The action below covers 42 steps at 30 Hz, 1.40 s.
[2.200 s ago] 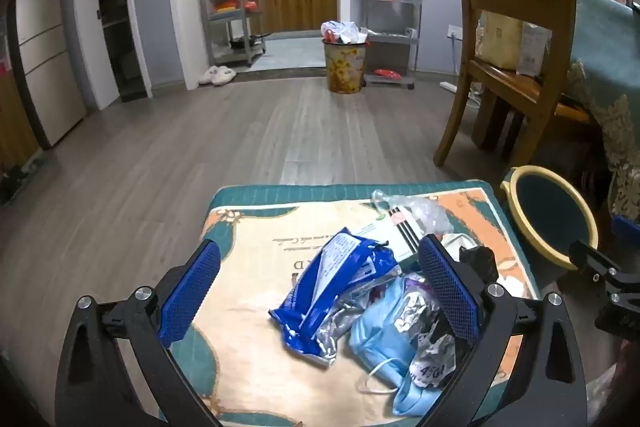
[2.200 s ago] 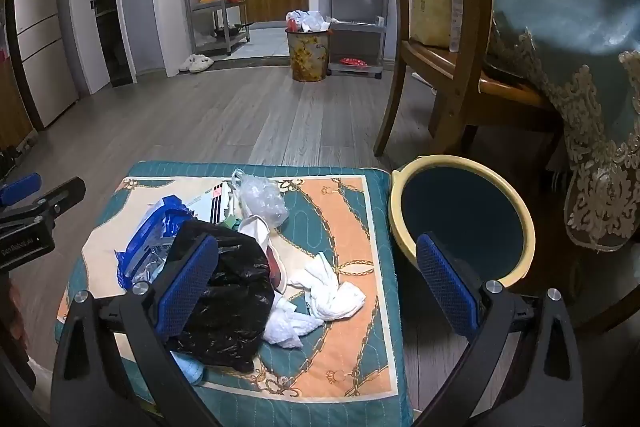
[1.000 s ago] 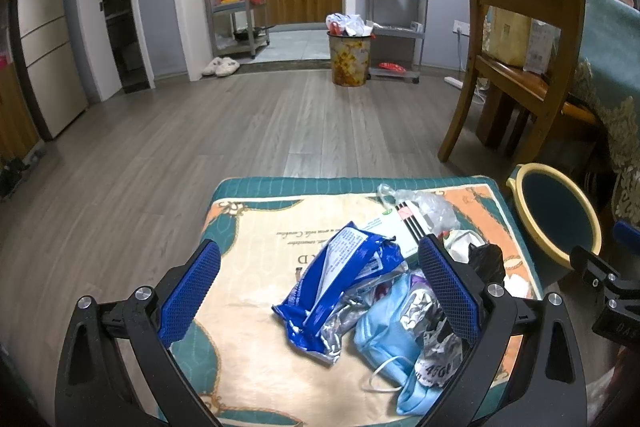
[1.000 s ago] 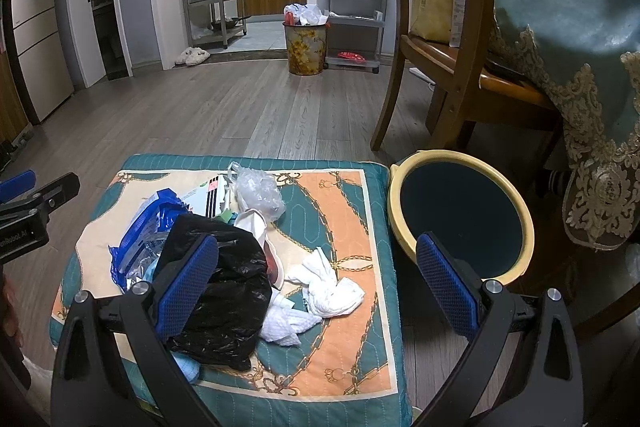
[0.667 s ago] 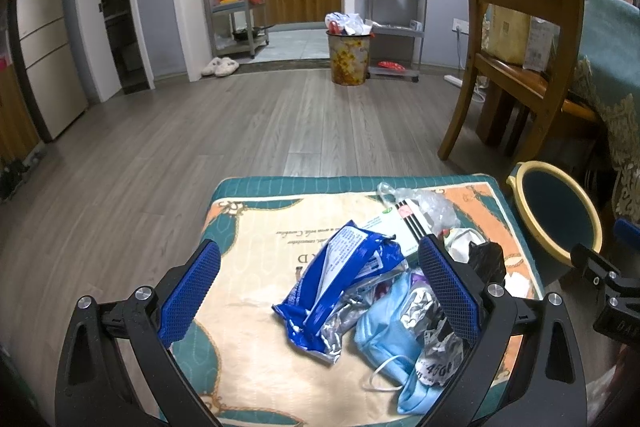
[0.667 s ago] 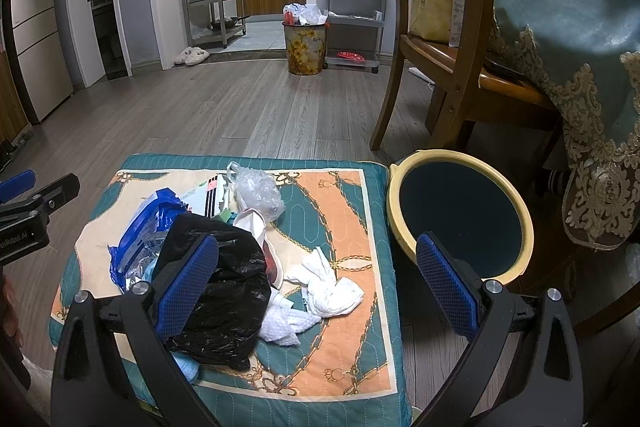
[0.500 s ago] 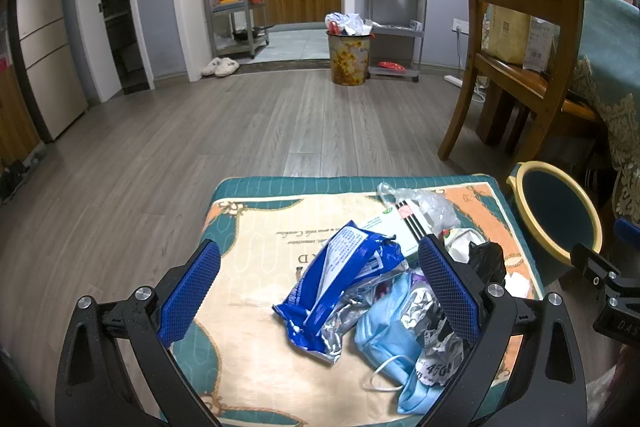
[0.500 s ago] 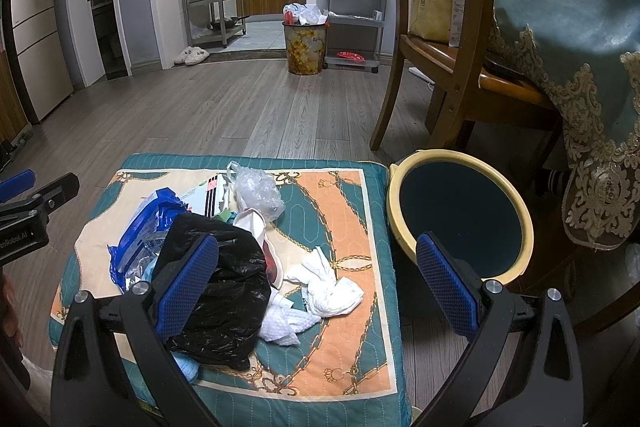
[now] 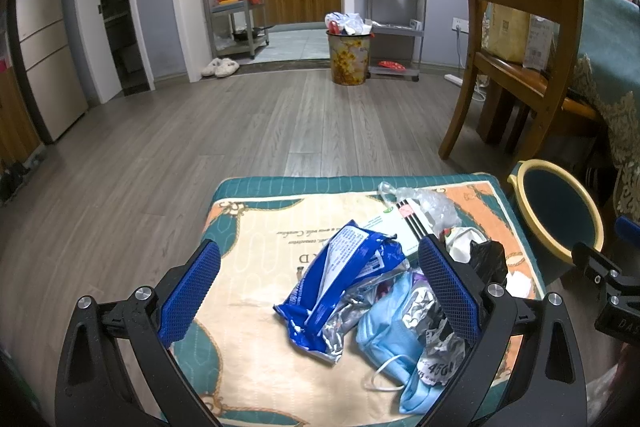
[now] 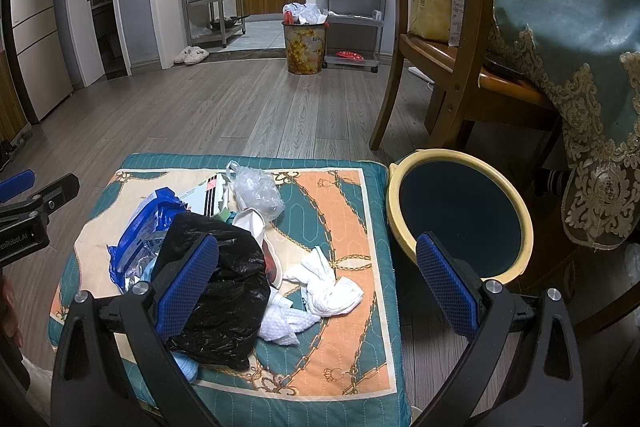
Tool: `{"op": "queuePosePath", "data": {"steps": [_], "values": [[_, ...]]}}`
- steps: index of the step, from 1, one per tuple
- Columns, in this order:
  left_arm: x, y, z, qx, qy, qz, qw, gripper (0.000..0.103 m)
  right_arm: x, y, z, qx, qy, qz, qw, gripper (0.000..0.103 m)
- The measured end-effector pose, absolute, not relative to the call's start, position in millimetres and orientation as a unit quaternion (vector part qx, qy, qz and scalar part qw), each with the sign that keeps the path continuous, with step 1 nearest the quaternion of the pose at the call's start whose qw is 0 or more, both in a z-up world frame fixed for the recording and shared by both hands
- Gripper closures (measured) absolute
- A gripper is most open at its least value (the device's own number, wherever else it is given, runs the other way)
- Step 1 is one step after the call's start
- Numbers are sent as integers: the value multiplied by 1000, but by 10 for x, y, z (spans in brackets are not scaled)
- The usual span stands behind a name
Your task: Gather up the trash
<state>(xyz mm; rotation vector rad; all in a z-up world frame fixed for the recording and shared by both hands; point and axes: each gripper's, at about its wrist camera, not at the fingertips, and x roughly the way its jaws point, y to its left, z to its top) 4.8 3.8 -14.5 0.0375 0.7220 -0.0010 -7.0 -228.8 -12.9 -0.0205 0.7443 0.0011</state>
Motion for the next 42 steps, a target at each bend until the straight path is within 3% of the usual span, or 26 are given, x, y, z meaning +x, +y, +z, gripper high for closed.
{"op": "queuePosePath", "data": {"steps": [27,39,42], "values": [[115,41,-299,31,358,-29,933,5,-23,-2324,-220,-16,369,5,929,6],[245,300,-313,21,373,-14,928,5,113,-2038,-482,46,409,99,906,6],[284,395,-314,16,372,0,928,5,81,-1842,-532,47,417,142,897,12]]}}
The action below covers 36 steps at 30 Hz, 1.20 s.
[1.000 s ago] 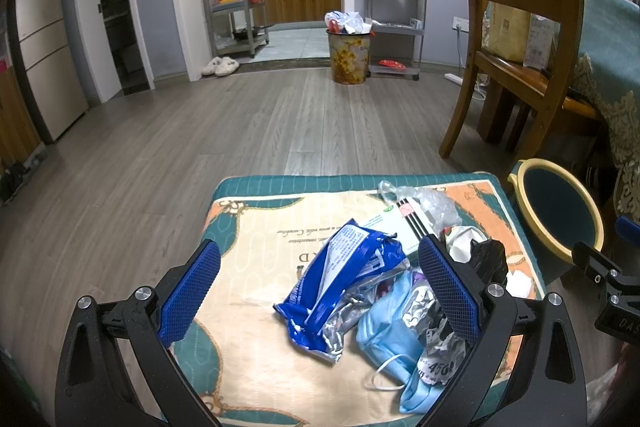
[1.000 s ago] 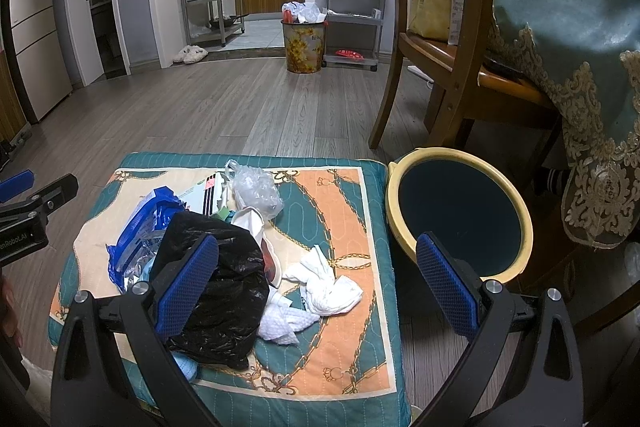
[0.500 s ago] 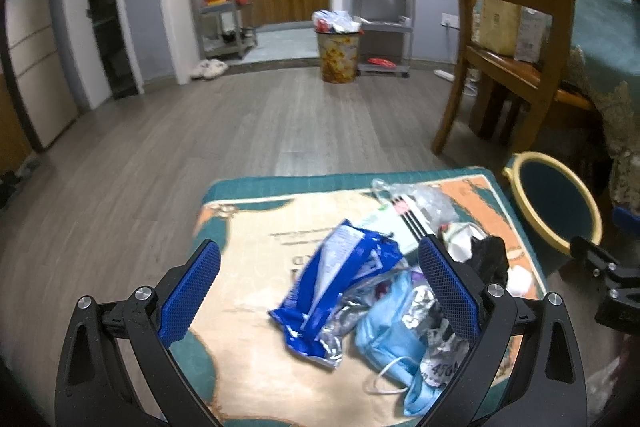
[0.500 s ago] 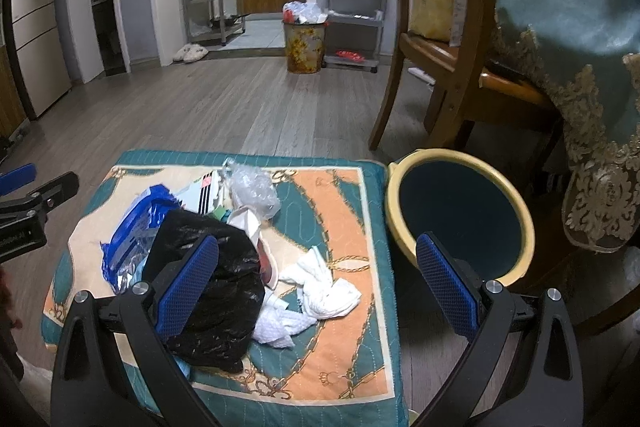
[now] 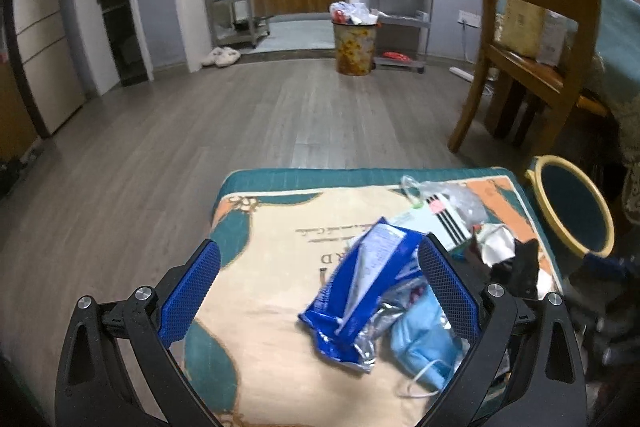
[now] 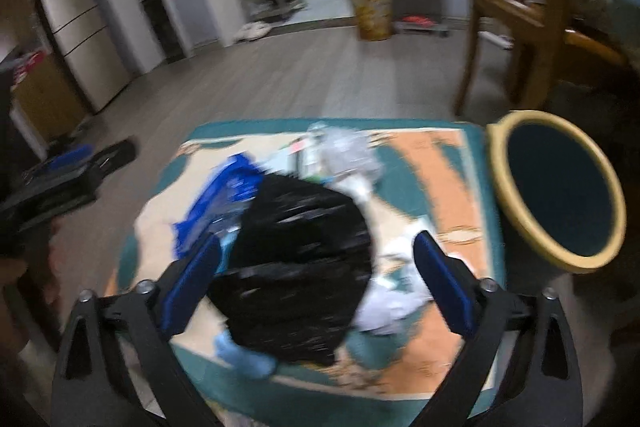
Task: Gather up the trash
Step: 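Grasp the black plastic bag with the right gripper while the left gripper grasps the blue wrapper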
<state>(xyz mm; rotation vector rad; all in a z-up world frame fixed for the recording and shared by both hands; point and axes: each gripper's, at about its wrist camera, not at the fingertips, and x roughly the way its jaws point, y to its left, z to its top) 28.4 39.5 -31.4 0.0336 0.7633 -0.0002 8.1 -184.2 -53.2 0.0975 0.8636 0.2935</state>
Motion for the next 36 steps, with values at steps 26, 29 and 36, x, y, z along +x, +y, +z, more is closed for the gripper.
{"op": "queuePosePath", "data": {"steps": [26,29,36], "values": [[682,-33,-1104,68,487,-89,866,48,240,-1951,-267,54,402,141,903,97],[698,-35,-1162,71,498,-88,860,56,266,-1964,-252,54,401,144,903,97],[627,-13,-1137,82,510,-79,853,86,277,-2017,-162,52,390,147,908,97]]}}
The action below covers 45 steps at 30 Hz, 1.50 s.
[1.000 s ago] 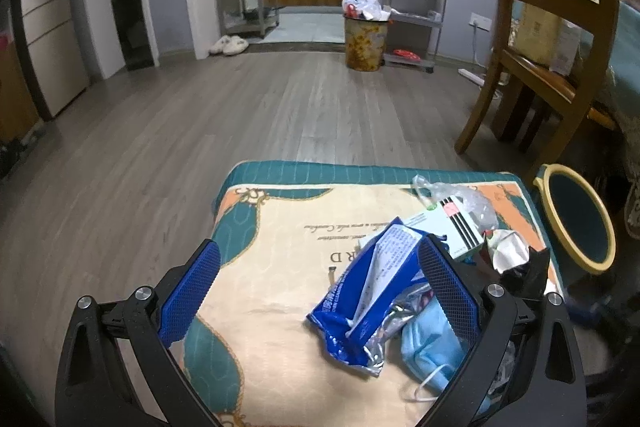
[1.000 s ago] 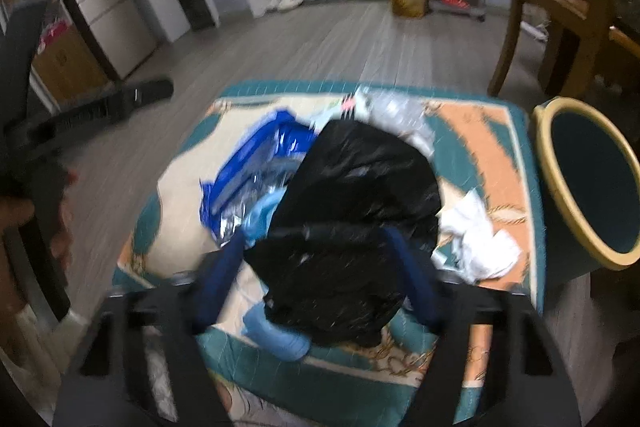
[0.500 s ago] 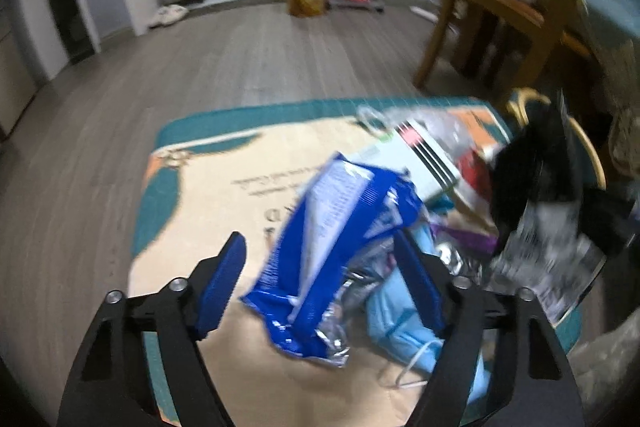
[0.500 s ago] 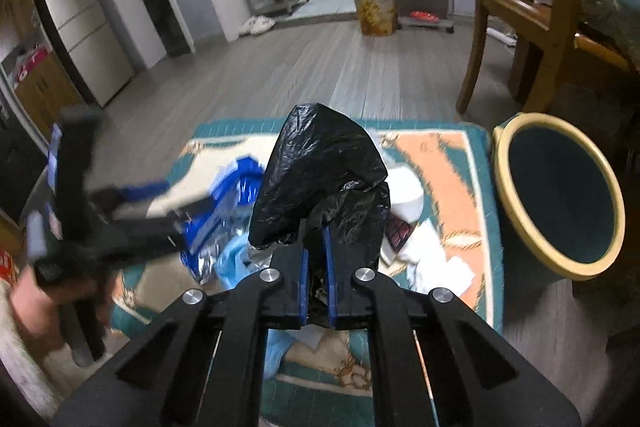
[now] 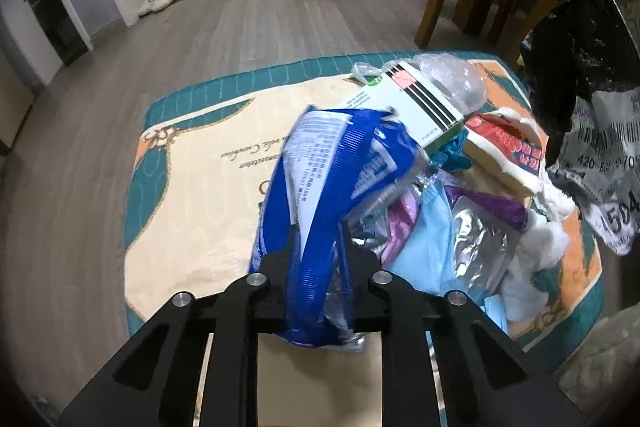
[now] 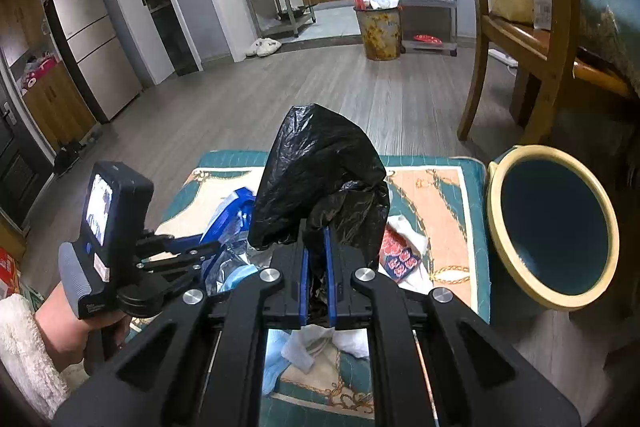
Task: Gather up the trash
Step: 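Grasp the black plastic bag with the right gripper while the left gripper grasps the blue wrapper, then carry both items over the yellow-rimmed bin and open both grippers to drop them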
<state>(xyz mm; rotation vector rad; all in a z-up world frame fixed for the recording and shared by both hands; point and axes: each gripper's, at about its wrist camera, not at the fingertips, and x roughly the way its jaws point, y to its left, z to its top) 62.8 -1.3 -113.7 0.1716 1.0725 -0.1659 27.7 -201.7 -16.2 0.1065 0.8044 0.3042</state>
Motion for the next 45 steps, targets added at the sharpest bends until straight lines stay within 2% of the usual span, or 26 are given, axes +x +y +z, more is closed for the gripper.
{"op": "queuePosePath", "data": {"steps": [7,13,19,25,28,36,41,45], "values": [[507,92,-843,72,474,-65,875,87,271,-2122,-40,65,379,147,911,97],[427,-32,-362,63,413,-82,905,87,357,-2409,235,87,368,148,914,97],[488,-431,84,58,370,-123,919,87,391,-2929,658,83,312,115,939,97],[686,-1075,520,87,326,-188,923,87,565,-3594,734,100,296,64,948,97],[836,-1417,518,98,324,-224,914,87,667,-3970,627,118,302,44,945,97],[1132,-2297,-38,77,378,-298,873,87,935,-4652,-37,124,387,-17,914,97],[1182,-2769,-435,108,397,-323,853,87,994,-4830,-392,157,432,-28,887,97],[1206,-2965,-533,103,403,-335,845,87,1031,-4903,-543,184,456,-30,870,97]]}}
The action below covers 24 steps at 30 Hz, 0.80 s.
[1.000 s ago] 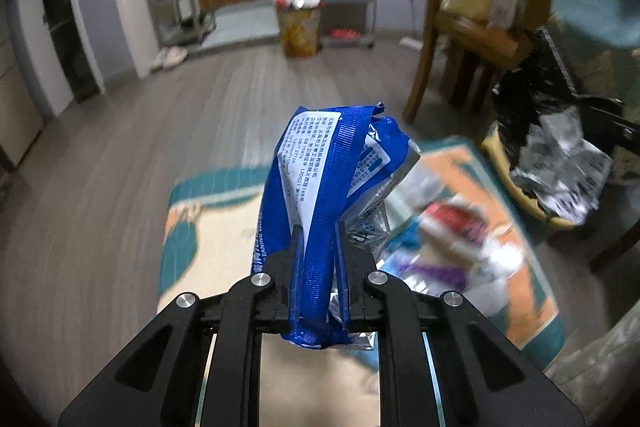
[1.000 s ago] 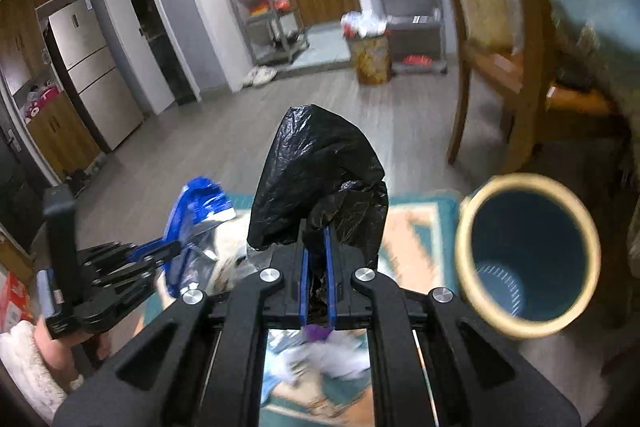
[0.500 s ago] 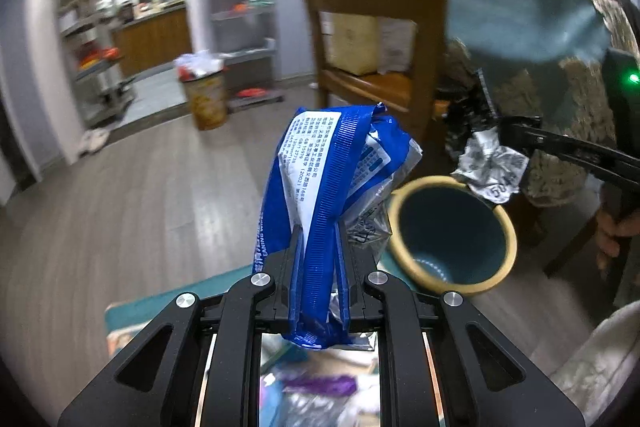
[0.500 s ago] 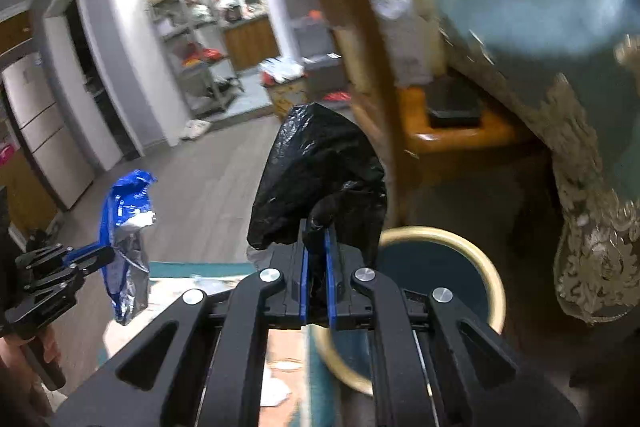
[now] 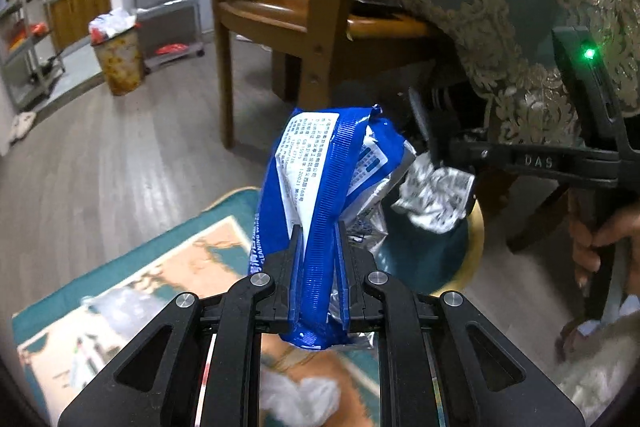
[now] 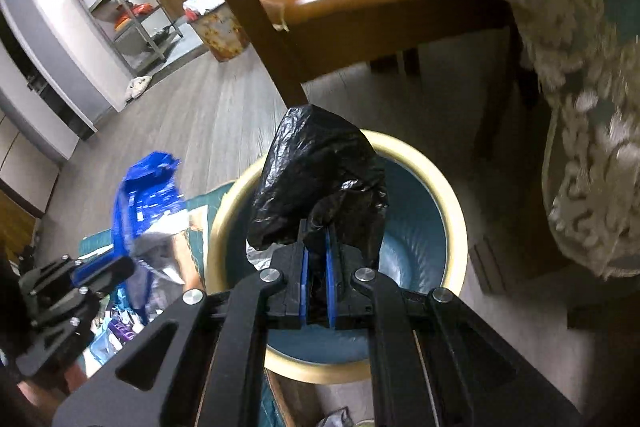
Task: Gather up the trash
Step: 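Carry both items over the yellow-rimmed bin and open both grippers to drop them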
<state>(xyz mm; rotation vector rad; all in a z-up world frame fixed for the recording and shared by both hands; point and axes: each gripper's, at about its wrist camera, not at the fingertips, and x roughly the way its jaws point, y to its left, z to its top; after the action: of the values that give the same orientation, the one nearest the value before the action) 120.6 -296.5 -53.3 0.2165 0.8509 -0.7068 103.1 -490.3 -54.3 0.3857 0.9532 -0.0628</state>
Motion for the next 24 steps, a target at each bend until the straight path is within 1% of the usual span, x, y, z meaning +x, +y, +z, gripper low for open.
{"op": "queuePosePath", "data": {"steps": [5,6,7,9,11,14,15,16,17,20,21,22,24], "values": [[1243,-3248,-669,95,403,-346,842,87,1061,-4949,-601,187,463,-40,865,97],[1246,-3268,-693,91,403,-348,841,84,1050,-4954,-598,187,461,-41,866,97],[1257,-3270,-708,89,403,-350,841,81,1031,-4957,-579,186,458,-44,868,95],[1259,-3296,-715,84,398,-348,845,64,996,-4972,-566,183,453,-50,871,95],[1254,-3281,-700,80,398,-347,846,56,990,-4988,-560,182,452,-58,871,94],[1244,-3218,-650,83,394,-345,848,55,1028,-4987,-545,190,450,-61,870,93],[1242,-3191,-634,83,392,-342,850,54,1040,-4960,-540,191,450,-62,870,91],[1243,-3154,-612,81,390,-341,852,53,1018,-4980,-558,189,449,-61,871,87],[1249,-3107,-587,77,388,-338,854,51,1007,-4988,-552,186,449,-59,872,85],[1262,-2998,-536,76,386,-329,859,50,1028,-4937,-517,175,447,-58,875,83],[1267,-2956,-519,73,387,-324,860,50,1020,-4942,-504,174,445,-58,877,80],[1269,-2916,-502,67,388,-322,861,50,1034,-4949,-495,175,443,-58,878,74],[1265,-2856,-471,61,387,-318,863,50,1041,-4937,-458,180,437,-61,879,67]]}}
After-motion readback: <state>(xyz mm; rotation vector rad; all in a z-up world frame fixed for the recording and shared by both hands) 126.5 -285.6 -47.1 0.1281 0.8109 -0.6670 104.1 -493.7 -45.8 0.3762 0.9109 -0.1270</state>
